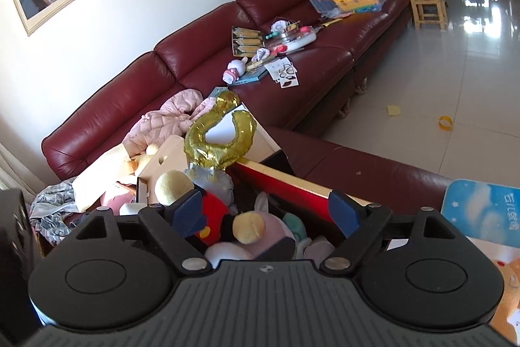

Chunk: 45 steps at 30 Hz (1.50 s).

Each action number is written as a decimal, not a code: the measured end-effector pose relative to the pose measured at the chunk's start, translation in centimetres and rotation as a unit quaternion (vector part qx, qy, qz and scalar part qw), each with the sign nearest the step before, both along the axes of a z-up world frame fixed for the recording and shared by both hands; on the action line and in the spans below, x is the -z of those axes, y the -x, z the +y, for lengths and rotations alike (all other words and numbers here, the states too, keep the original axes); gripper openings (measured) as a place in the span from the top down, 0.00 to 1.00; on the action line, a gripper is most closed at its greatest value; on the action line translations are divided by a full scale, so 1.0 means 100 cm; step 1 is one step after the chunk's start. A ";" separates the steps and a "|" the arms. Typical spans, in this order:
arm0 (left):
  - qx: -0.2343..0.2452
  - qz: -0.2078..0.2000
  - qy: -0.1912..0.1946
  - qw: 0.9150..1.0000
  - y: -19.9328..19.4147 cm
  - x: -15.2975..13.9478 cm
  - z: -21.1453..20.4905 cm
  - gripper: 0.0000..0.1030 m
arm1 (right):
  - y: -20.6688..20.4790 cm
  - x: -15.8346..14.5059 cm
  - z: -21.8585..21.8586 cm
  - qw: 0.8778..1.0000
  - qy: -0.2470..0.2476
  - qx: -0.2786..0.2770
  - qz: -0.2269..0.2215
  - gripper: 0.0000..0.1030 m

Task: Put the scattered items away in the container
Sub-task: 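Carry the purple cup with both grippers into the red box and open them, then move both grippers back over the table toward the green plastic ball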

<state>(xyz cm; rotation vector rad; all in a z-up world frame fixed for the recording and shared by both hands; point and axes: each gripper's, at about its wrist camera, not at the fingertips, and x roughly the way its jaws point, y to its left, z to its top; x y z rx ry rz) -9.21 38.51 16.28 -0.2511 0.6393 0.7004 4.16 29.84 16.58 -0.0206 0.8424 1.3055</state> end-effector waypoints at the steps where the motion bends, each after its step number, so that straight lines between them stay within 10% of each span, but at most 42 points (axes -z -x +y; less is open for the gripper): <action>1: 0.000 0.000 -0.001 1.000 0.001 0.000 -0.001 0.08 | 0.000 0.001 -0.002 1.000 0.001 -0.001 0.003 0.15; 25: -0.021 -0.001 0.004 1.000 0.015 -0.004 -0.056 0.00 | 0.010 -0.025 -0.049 0.999 0.045 -0.031 0.000 0.05; 45: 0.150 0.048 0.038 0.987 -0.064 0.063 -0.206 0.00 | -0.090 0.028 -0.192 0.984 0.153 0.088 0.013 0.05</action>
